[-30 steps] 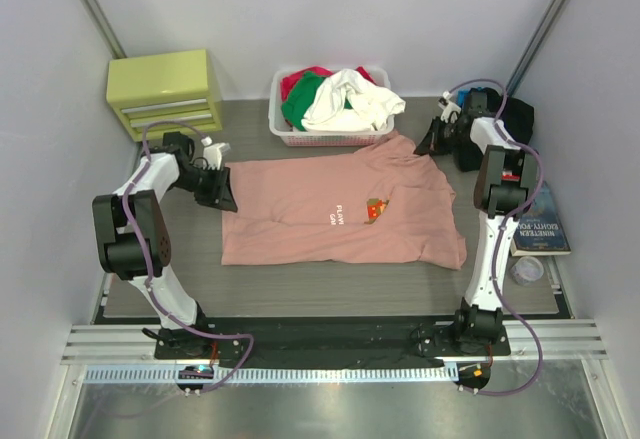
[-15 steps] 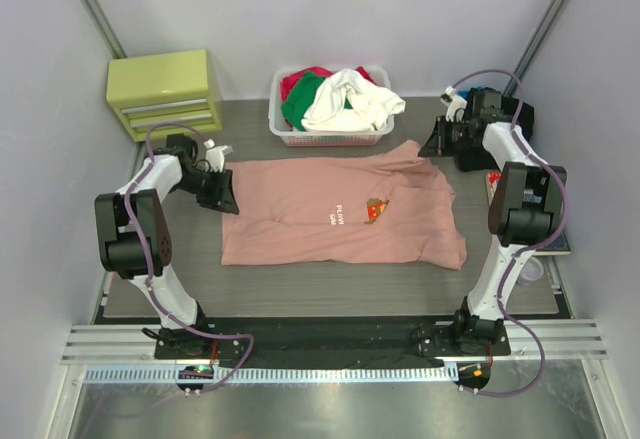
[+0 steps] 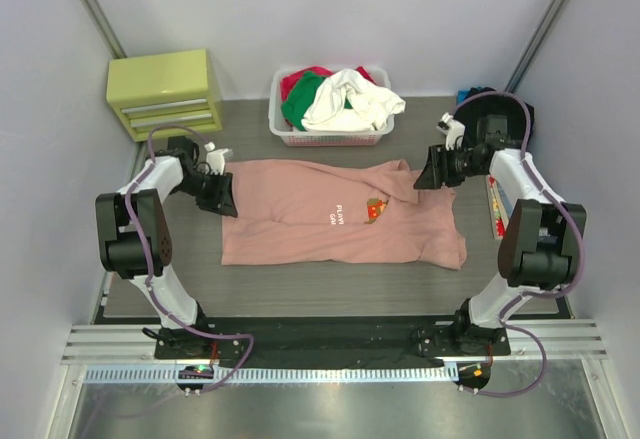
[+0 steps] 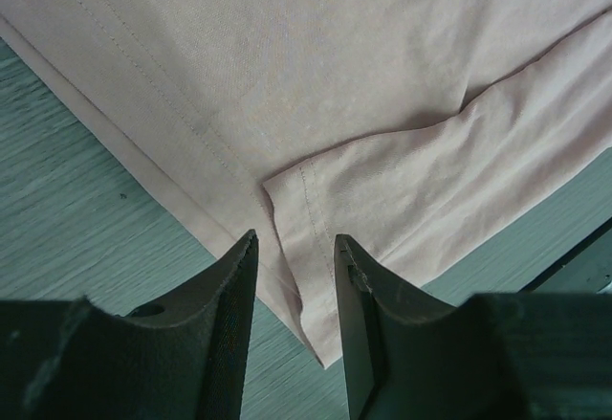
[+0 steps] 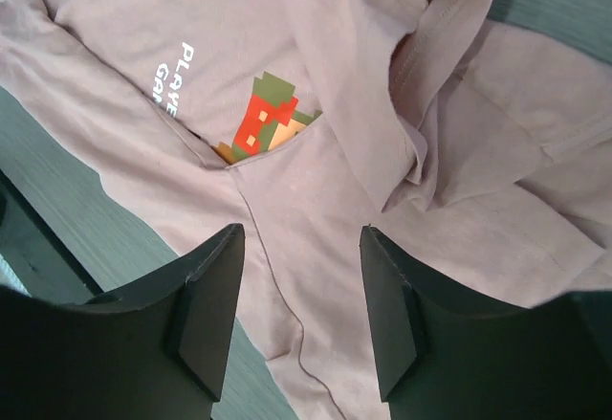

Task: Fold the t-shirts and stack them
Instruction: Fold the other side of the tshirt into a rectangle

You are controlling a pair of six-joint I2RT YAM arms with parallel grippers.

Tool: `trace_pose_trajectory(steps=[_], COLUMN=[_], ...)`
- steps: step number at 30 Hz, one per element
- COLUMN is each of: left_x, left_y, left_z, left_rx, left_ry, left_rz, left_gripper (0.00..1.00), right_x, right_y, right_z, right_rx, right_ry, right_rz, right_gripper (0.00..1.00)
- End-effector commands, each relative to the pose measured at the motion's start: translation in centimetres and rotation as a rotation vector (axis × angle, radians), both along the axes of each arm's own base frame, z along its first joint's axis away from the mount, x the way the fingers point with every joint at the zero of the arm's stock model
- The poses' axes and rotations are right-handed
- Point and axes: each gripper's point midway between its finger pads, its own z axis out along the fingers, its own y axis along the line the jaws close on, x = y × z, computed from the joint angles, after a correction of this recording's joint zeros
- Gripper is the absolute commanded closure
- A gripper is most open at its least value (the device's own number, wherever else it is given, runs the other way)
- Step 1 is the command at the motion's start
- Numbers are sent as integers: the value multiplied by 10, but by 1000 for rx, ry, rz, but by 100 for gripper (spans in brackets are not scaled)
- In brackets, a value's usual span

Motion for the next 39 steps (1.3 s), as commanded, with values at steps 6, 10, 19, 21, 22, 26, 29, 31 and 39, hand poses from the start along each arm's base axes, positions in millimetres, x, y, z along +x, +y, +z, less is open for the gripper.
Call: trace_pose_trajectory(steps=[6, 10, 19, 21, 22, 26, 29, 31, 39], left_x=[-2, -7, -5, -5, -4, -5, -6, -6, -5], left_y=[4, 3, 4, 4, 4, 6, 7, 9, 9], left_z=[-2, -4, -1, -1, -2, -3, -5, -5, -11], left_rx=[33, 30, 42, 38, 39, 50, 59, 67, 70], left_ry=[-52, -41, -56, -58, -57, -55, -49, -51, -38], left_rz=[-15, -14, -2, -1, 1, 2, 1, -1, 3], left_gripper=[61, 61, 61, 61, 61, 61, 61, 61, 61], right_x=[24, 56, 122, 134, 137, 148, 143, 138, 110], right_y=[-13, -9, -1, 0, 1, 9, 16, 20, 24], right_z=[18, -2, -29, -25, -31, -31, -34, -34, -43], right_rx=[-39, 45, 59, 52, 55, 62, 63, 63, 59], right_ry=[-120, -46, -1, -18, -3, -3, 10, 12, 46], right_rz=[-8, -55, -103, -111, -114, -116, -105, -92, -63], right_gripper=[42, 42, 44, 43, 43, 44, 44, 44, 44])
